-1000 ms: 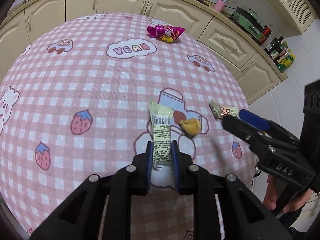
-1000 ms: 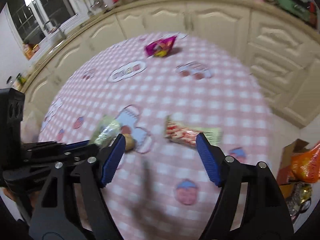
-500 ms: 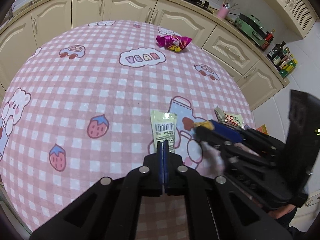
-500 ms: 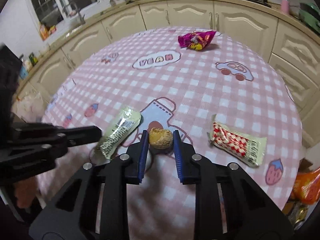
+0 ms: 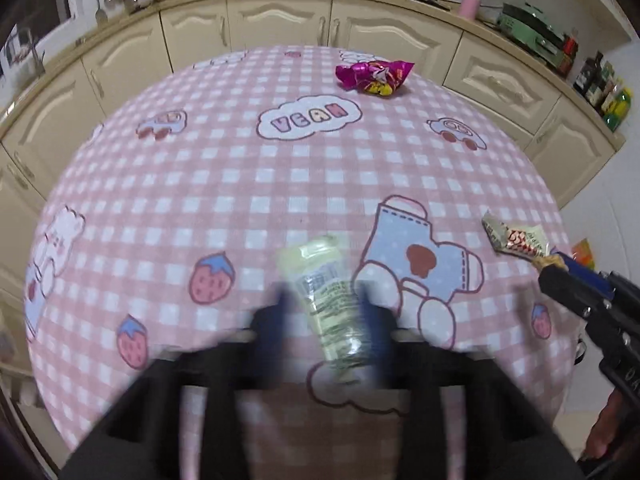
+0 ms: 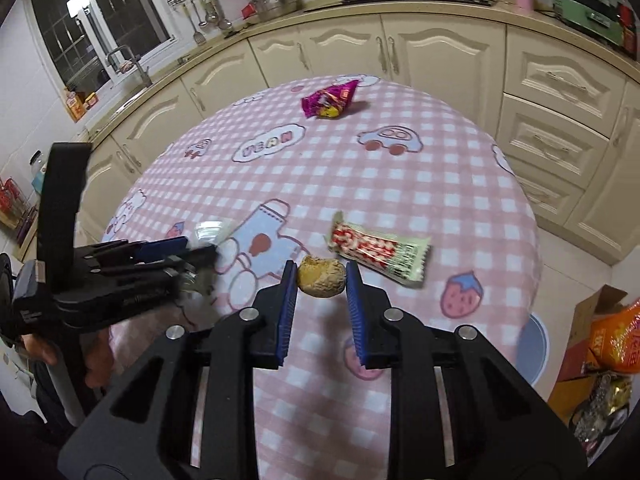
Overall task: Collect trash
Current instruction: 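Carry the green wrapper and bread roll over the blue bin and release both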
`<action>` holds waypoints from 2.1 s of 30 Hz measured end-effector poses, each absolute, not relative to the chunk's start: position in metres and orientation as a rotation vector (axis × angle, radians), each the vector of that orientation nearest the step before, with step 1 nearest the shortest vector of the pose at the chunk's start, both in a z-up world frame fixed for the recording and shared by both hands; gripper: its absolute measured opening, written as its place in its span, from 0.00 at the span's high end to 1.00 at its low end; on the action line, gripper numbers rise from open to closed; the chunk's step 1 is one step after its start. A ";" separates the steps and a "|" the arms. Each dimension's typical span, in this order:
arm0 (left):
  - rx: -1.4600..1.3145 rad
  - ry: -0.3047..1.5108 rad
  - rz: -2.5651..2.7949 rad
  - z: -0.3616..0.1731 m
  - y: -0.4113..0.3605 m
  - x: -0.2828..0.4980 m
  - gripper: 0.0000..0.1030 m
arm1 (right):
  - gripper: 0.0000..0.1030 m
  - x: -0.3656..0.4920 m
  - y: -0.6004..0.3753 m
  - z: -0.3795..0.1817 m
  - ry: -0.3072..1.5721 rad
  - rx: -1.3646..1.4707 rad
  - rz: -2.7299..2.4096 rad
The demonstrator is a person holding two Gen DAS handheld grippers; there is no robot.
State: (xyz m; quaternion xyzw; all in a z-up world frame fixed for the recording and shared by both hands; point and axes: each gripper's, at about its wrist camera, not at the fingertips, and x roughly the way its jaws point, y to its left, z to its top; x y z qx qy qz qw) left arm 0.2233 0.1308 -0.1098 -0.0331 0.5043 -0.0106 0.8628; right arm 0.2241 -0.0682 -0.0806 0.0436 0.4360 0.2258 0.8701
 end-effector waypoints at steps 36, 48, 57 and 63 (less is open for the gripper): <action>0.235 1.163 -0.657 -0.118 -0.201 0.214 0.91 | 0.76 0.153 -0.357 -0.130 0.891 0.532 -0.022; 0.253 1.273 -0.594 -0.160 -0.260 0.253 0.69 | 0.76 0.155 -0.400 -0.159 0.925 0.615 -0.110; 0.247 1.267 -0.553 -0.154 -0.228 0.247 0.64 | 0.31 0.188 -0.383 -0.160 0.964 0.570 -0.127; 0.226 1.238 -0.535 -0.142 -0.210 0.244 0.64 | 0.31 0.185 -0.366 -0.150 0.961 0.555 -0.100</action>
